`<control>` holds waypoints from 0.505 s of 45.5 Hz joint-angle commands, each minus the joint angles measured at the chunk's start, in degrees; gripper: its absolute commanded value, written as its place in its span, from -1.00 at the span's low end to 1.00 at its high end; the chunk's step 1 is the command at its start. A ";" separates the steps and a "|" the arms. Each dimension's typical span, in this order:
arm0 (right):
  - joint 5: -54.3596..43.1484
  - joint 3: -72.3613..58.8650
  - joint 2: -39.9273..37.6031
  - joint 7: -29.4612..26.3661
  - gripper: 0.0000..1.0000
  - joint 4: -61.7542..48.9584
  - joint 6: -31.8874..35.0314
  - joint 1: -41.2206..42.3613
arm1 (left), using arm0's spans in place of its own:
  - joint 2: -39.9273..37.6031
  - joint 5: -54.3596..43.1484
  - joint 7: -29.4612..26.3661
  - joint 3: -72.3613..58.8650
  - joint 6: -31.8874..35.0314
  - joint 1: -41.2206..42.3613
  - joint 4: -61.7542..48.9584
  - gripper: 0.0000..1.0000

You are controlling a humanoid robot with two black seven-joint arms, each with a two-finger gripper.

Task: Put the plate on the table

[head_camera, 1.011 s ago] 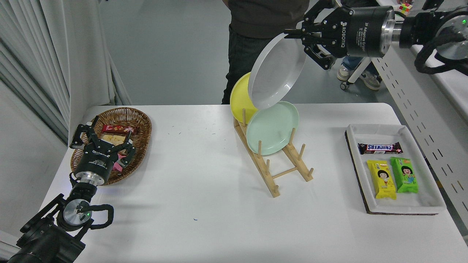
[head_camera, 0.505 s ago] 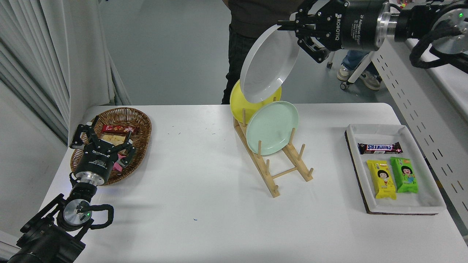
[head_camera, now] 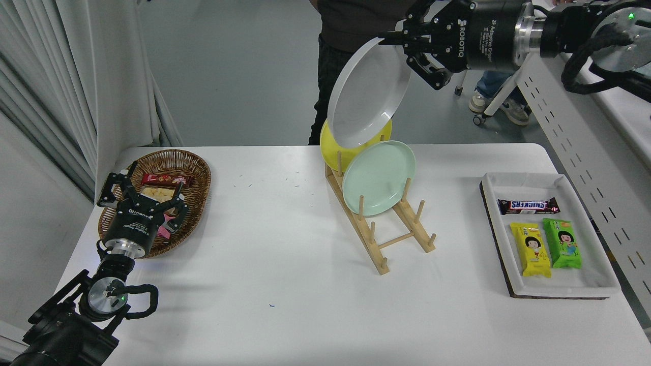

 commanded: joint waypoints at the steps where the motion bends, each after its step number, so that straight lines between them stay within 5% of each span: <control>1: 2.06 -0.63 3.72 -2.44 -1.00 -1.53 -2.75 0.16 | 0.00 -0.05 0.00 0.00 0.00 0.00 0.00 0.96; 23: 4.44 1.48 10.05 -11.05 -1.00 -1.88 -13.47 -0.72 | 0.00 -0.05 0.00 0.00 0.00 0.00 0.00 0.96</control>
